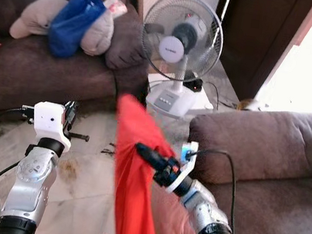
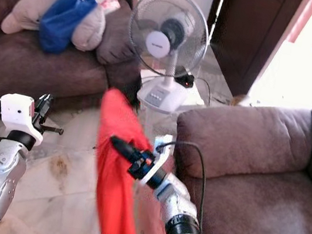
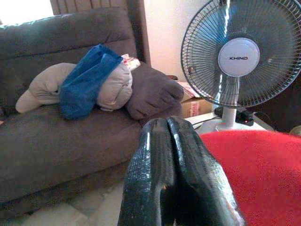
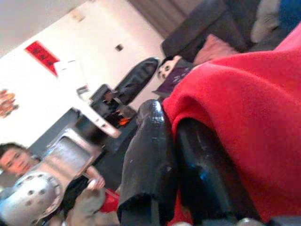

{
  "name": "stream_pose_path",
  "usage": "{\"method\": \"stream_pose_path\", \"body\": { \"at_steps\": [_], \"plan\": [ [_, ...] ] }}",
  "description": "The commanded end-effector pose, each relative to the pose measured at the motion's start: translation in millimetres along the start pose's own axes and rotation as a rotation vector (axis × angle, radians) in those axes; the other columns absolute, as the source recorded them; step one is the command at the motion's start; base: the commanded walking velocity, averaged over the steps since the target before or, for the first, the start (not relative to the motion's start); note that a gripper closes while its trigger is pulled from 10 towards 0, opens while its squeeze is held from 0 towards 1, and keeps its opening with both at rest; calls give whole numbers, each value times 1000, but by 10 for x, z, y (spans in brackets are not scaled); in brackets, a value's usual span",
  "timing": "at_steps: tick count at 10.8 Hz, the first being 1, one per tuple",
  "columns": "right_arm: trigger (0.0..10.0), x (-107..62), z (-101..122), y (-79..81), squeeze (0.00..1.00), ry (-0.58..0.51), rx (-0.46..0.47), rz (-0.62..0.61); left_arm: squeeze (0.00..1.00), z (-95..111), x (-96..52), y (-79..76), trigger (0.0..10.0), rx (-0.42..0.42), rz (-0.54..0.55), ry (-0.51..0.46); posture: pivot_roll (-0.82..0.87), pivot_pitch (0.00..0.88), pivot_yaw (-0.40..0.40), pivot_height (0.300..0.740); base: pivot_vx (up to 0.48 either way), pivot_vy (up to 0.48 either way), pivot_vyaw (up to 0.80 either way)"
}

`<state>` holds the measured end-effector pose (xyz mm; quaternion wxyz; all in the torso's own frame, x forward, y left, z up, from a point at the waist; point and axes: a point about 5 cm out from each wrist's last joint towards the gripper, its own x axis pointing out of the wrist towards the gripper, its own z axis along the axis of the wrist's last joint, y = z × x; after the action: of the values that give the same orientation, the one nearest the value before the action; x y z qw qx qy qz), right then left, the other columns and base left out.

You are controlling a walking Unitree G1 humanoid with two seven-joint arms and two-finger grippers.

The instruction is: Move the pillow to the sofa from floor

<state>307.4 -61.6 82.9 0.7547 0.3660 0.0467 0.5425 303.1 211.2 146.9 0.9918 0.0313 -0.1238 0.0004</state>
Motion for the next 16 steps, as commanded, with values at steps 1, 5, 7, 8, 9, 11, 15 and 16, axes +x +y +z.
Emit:
{"method": "stream_pose_path", "body": {
  "at_steps": [1, 5, 7, 8, 9, 11, 15, 16],
  "plan": [
    [10000, 154, 202, 127, 0, -80, -78, 129, 0, 59, 7, 22, 10000, 13, -4, -16, 218, 29, 29, 740, 0, 0, 0],
    [10000, 48, 138, -219, 0, 72, -274, -407, 0, 84, 6, 94, 10000, 26, 3, -18, 228, 40, 17, 740, 0, 0, 0],
    [10000, -97, 300, -389, 0, 36, -355, -743, 0, 93, -17, 140, 10000, 31, 27, -19, 231, 68, 10, 740, 0, 0, 0],
    [10000, -105, 344, -397, 0, 16, -368, -766, 0, 93, -20, 137, 10000, 30, 28, -18, 232, 69, 10, 740, 0, 0, 0],
    [10000, -152, 448, -432, 0, -23, -377, -840, 0, 82, -27, 118, 10000, 27, 28, -15, 230, 76, 9, 740, 0, 0, 0],
    [10000, -346, 566, -517, 0, -34, -449, -1056, 0, 82, -24, 114, 10000, 22, 31, -15, 224, 84, 11, 740, 0, 0, 0],
    [10000, -473, 537, -545, 0, -16, -495, -1137, 0, 79, -12, 83, 10000, 4, 30, -14, 220, 90, 14, 740, 0, 0, 0],
    [10000, -409, 512, -531, 0, -19, -484, -1108, 0, 81, -8, 80, 10000, 3, 29, -14, 220, 90, 14, 740, 0, 0, 0]
  ]
}}
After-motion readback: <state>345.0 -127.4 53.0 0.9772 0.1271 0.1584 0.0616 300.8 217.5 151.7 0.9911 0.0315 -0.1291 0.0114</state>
